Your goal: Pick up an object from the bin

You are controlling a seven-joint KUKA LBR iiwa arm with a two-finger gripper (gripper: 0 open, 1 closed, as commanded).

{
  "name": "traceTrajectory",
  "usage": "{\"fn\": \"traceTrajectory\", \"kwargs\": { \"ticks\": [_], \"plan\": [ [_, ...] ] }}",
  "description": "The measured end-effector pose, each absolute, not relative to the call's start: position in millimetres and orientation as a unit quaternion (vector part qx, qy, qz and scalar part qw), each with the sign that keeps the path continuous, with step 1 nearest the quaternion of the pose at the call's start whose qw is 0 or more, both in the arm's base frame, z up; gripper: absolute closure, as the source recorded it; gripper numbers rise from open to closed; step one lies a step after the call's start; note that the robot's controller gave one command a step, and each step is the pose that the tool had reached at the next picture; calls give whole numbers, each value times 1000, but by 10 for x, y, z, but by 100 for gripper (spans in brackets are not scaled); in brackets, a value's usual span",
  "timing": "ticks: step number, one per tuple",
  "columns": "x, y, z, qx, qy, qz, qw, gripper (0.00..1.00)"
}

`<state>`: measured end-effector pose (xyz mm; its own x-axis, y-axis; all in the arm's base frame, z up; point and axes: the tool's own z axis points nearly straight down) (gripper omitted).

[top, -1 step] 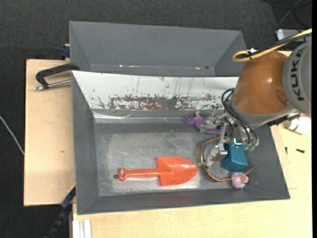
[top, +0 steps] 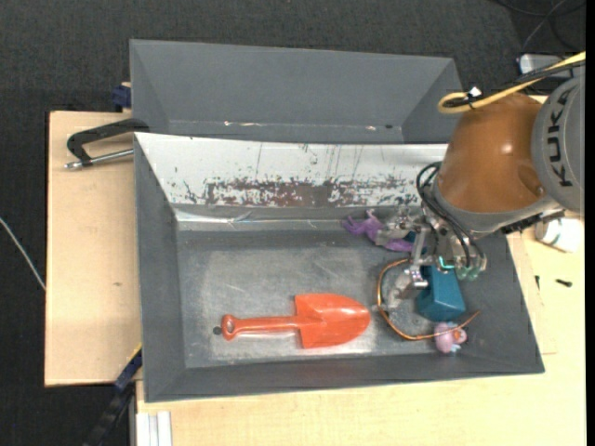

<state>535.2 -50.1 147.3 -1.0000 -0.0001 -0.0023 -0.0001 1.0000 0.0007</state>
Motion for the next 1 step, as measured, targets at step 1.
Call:
{"fn": "traceTrajectory", "kwargs": {
  "ticks": [1],
  "plan": [
    [5349,-1036,1029,23,1000,1,4,0]
  ]
}}
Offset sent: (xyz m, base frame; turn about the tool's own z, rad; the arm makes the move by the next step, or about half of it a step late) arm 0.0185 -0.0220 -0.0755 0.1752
